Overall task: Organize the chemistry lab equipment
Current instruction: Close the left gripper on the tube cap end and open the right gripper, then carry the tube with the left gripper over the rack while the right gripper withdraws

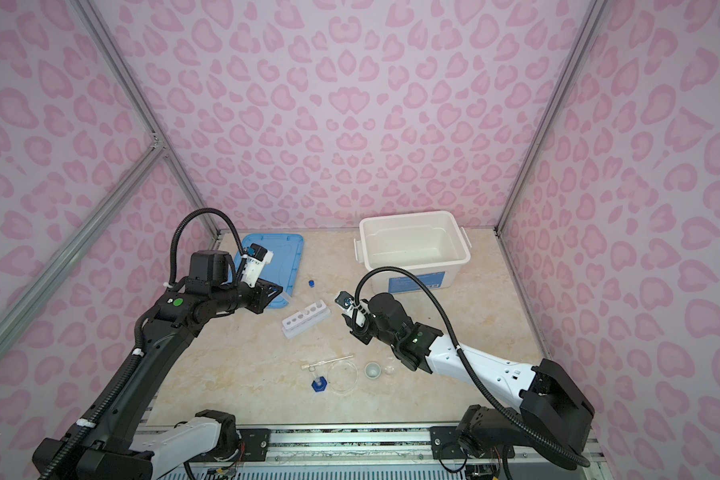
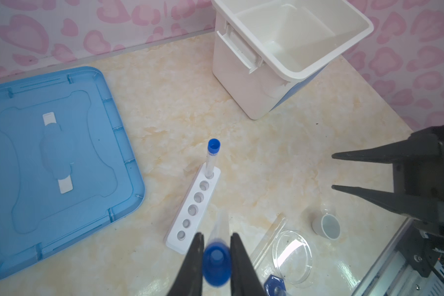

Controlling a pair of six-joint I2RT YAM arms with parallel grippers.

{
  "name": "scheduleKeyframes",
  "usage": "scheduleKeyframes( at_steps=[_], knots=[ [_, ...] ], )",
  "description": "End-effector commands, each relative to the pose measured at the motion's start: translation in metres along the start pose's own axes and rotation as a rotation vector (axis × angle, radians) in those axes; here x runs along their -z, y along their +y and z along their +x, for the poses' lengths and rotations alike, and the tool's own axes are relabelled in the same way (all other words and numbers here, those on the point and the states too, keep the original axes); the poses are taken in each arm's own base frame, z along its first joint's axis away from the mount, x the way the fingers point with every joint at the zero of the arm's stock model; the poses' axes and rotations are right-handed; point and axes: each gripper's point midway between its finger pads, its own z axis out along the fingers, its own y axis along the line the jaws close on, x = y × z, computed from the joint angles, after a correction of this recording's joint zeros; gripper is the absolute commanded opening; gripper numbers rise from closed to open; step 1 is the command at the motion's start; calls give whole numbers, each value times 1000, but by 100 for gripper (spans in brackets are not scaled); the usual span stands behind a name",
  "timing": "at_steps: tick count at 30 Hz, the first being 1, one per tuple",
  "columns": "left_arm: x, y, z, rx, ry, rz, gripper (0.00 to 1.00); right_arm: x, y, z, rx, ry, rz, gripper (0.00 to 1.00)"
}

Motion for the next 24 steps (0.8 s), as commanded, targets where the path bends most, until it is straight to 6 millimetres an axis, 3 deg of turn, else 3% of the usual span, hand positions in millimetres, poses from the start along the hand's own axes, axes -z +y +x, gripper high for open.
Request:
scheduleKeyframes(
  at_steps=[1, 24],
  knots=[
    [-3, 9, 1, -34, 34, -63, 16, -3, 0, 3, -15, -2, 1, 36],
    [-66, 5, -26, -108, 79, -74, 16, -4, -13, 20, -63, 5, 16, 35]
  ],
)
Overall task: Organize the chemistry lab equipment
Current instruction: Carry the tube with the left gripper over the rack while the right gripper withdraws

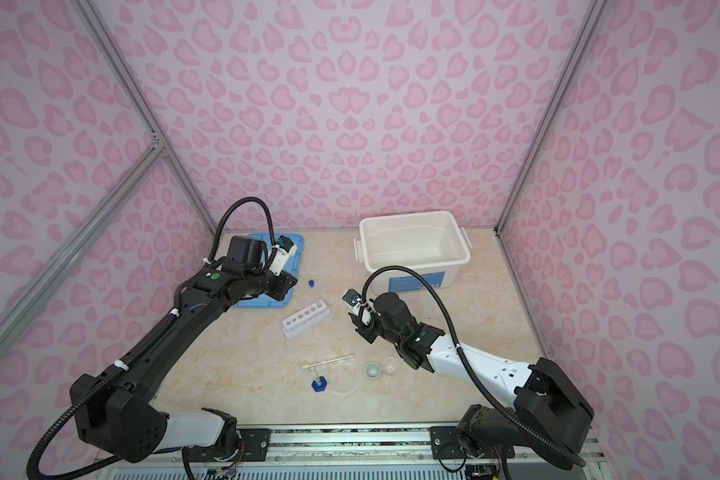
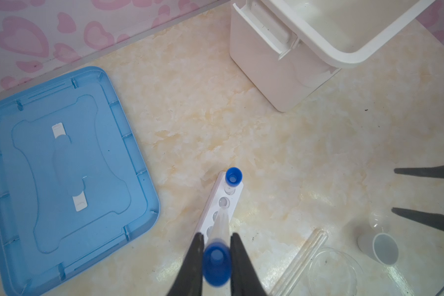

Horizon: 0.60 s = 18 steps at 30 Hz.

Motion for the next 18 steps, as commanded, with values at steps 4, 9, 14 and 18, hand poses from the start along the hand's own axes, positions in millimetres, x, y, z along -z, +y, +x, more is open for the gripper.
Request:
scheduleKeyframes(
  at_steps=[4, 9, 14, 18],
  knots=[
    [-7, 1, -13, -18, -21, 1, 15, 0, -4, 0, -19, -21, 1, 35],
    [-17, -4, -10, -35, 8, -2, 15, 0, -7, 2, -27, -24, 6, 35],
    [-22, -4, -8, -40, 21, -6, 15, 0, -9, 5, -36, -22, 8, 35],
    [-23, -4, -5, -48, 35, -15, 15, 1, -10, 7, -41, -22, 9, 35]
  ],
)
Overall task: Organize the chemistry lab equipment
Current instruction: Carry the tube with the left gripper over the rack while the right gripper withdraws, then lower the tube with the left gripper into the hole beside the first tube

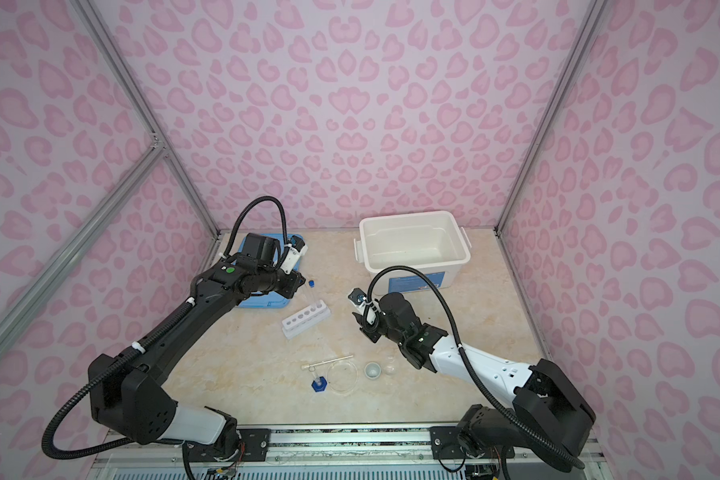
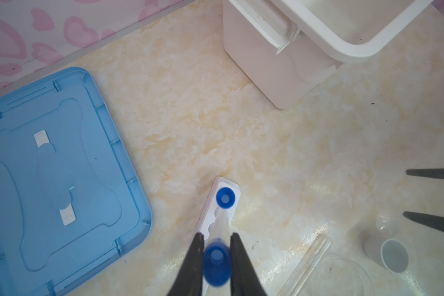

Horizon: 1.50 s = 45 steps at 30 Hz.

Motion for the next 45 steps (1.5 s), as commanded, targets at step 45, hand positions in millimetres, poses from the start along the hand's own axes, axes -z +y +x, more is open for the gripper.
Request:
scheduleKeyframes(
  at_steps=[45],
  knots=[
    [-27, -1, 17, 7, 39, -1, 15, -6, -3, 5, -41, -21, -16, 35]
  ],
)
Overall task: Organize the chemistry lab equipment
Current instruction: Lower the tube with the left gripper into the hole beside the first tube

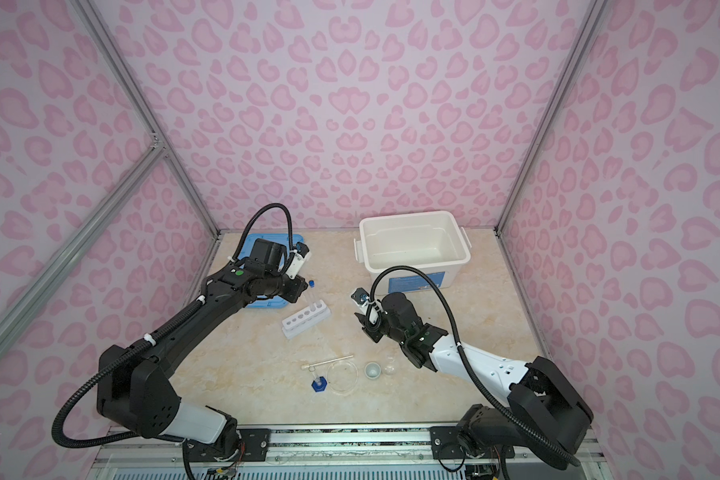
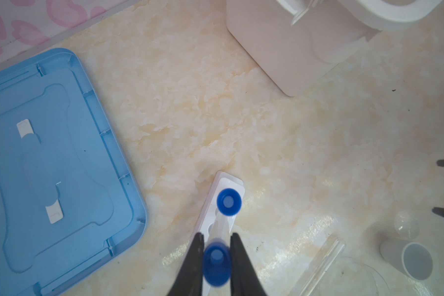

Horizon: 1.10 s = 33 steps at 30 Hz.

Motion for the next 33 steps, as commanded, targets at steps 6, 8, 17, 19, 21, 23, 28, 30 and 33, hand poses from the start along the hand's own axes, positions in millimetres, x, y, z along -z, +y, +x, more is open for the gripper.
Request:
scheduleKeyframes(
  at_steps=[6, 8, 17, 19, 21, 23, 28, 30, 33],
  knots=[
    [-8, 3, 2, 0, 9, -11, 16, -3, 0, -4, -18, -29, -8, 35],
    [-10, 4, 5, -1, 21, -19, 16, -3, -1, -3, -21, -29, -9, 35],
    [-13, 5, 4, 1, 17, -24, 17, -5, -2, -2, -25, -26, -12, 35],
    [-14, 6, 5, 1, 18, -27, 17, -5, -2, -2, -26, -27, -12, 35],
    [-14, 7, 5, 1, 19, -30, 18, -5, -2, -2, -28, -27, -12, 35],
    [-15, 7, 5, 1, 18, -29, 18, -5, -2, -2, -27, -28, -12, 35],
    [-13, 6, 3, -1, 15, -31, 21, -5, -3, -2, -29, -27, -10, 35],
    [-12, 6, 1, -2, 10, -34, 21, -5, -3, -1, -29, -24, -10, 35],
    [-11, 6, 1, -5, 8, -37, 23, -5, -3, -2, -30, -25, -13, 35]
  ],
)
